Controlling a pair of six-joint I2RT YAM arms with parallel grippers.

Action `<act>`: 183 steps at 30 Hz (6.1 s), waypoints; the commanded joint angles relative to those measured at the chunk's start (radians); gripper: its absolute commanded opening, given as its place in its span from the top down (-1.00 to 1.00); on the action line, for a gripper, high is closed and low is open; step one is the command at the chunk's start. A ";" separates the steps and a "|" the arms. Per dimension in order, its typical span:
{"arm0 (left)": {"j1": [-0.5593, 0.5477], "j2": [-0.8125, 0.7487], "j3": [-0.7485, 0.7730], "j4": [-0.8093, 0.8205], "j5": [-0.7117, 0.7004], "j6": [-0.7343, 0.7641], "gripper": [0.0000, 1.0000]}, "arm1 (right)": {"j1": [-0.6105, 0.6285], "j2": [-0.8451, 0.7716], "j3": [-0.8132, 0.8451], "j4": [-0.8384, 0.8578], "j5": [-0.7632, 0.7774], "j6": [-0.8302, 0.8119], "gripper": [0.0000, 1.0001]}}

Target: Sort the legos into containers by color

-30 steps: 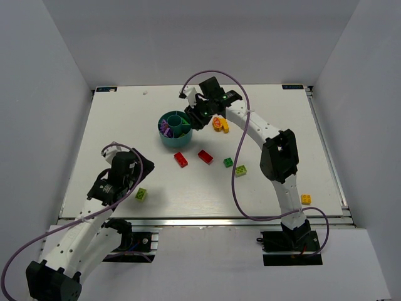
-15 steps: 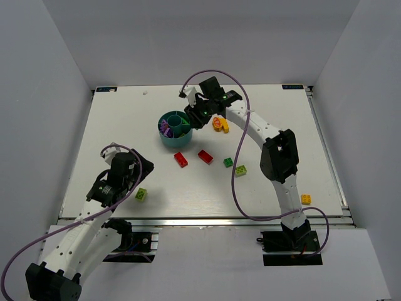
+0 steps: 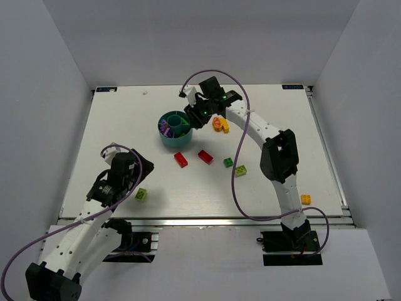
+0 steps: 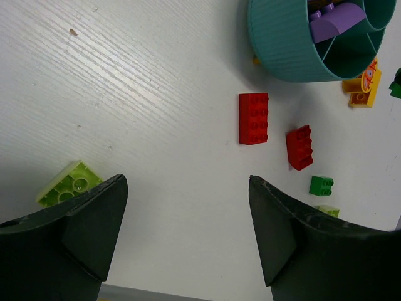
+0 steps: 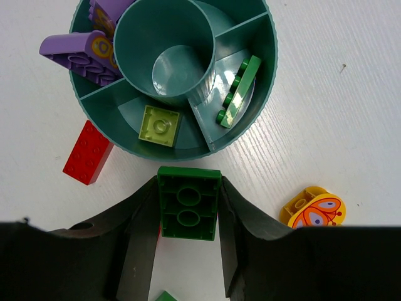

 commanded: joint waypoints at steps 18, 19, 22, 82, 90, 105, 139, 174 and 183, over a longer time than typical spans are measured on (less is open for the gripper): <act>0.008 0.015 0.020 -0.030 -0.010 0.019 -0.75 | -0.006 -0.097 -0.073 0.328 -0.048 0.173 1.00; 0.008 0.015 0.022 -0.030 -0.013 0.019 -0.75 | -0.008 -0.100 -0.074 0.342 -0.048 0.181 1.00; 0.008 0.017 0.017 -0.021 -0.009 0.012 -0.75 | -0.011 -0.112 -0.120 0.423 -0.048 0.210 1.00; 0.008 0.101 0.108 -0.174 -0.014 0.025 -0.43 | -0.075 -0.012 -0.126 0.580 -0.094 0.385 -0.79; 0.008 0.215 0.077 -0.197 0.068 0.108 -0.27 | -0.255 -0.210 -0.318 0.502 -0.520 0.141 -0.18; 0.008 0.621 0.255 -0.318 0.022 0.511 -0.55 | -0.290 -0.489 -0.680 0.359 -0.565 -0.065 -0.45; -0.041 0.611 0.442 -0.128 0.238 0.548 0.55 | -0.350 -0.580 -0.752 0.390 -0.520 -0.034 -0.48; -0.265 1.100 1.005 0.021 -0.175 0.979 0.43 | -0.385 -0.632 -0.784 0.359 -0.477 -0.046 -0.48; -0.265 1.131 0.990 0.053 -0.202 1.007 0.35 | -0.388 -0.634 -0.784 0.358 -0.480 -0.046 -0.48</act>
